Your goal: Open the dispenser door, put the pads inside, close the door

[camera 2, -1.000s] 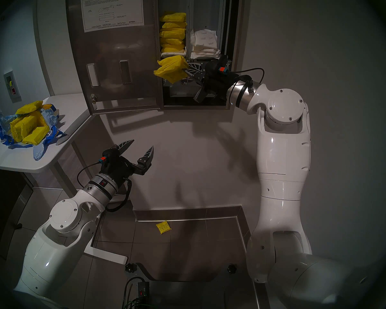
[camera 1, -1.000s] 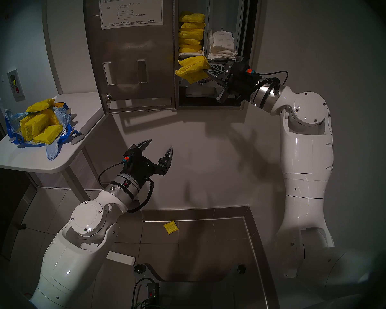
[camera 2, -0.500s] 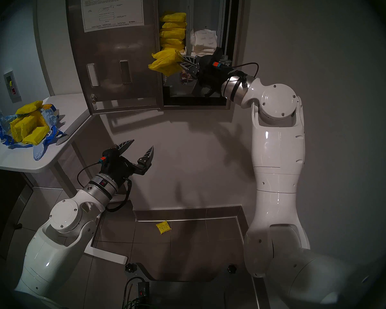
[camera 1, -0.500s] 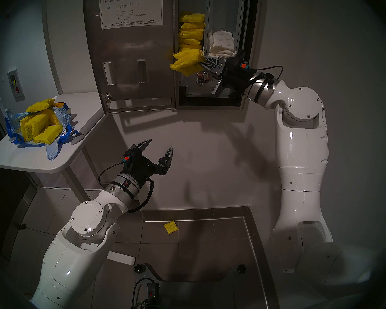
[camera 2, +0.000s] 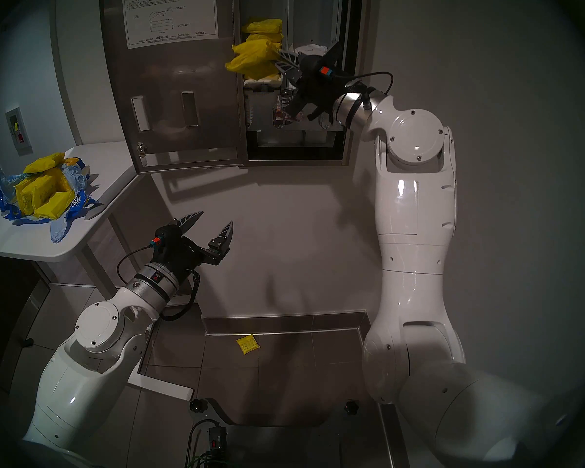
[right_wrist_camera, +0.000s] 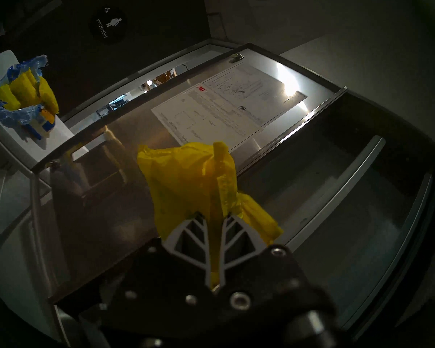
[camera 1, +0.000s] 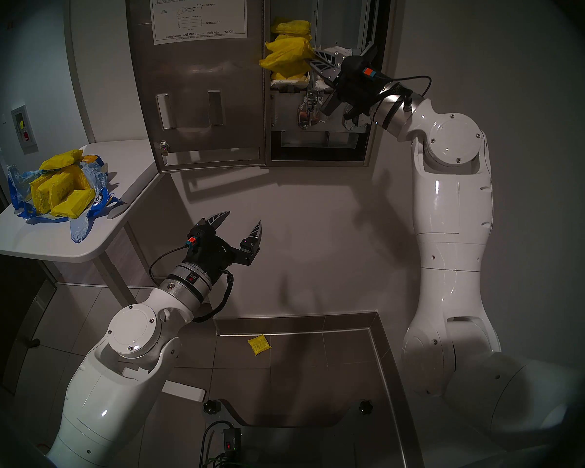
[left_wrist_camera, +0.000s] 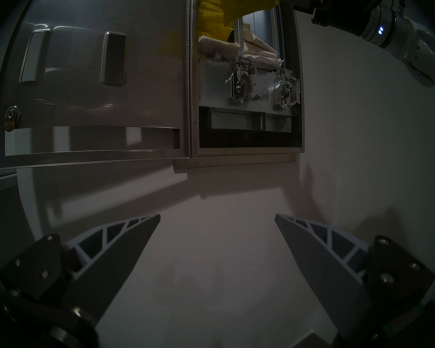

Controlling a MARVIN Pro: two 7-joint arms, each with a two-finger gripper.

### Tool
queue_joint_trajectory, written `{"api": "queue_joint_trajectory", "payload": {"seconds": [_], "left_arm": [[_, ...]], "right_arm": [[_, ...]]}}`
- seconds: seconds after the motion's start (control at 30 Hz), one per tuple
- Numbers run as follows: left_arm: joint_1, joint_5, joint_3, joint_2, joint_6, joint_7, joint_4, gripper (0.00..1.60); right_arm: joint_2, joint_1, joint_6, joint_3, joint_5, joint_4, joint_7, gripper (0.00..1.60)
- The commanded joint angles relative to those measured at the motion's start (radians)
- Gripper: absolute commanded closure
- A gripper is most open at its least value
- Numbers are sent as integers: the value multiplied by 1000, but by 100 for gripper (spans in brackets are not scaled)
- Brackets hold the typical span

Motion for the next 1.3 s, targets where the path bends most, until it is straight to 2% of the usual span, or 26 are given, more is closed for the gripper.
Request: {"api": "queue_joint_trajectory", "payload": {"seconds": [0.0, 0.57, 0.9, 1.27], "left_arm": [[-17, -1, -10, 0, -11, -2, -28, 0], [-17, 2, -13, -6, -10, -6, -28, 0], [-16, 3, -15, -9, -9, -9, -29, 0], [-16, 5, -17, -12, -8, -13, -29, 0]], "right_arm": [[-29, 112, -56, -7, -31, 22, -83, 160], [-78, 188, -182, -23, -139, 132, -265, 160], [-95, 198, -220, -20, -195, 165, -349, 160], [-96, 204, -263, -28, -254, 193, -390, 160]]}}
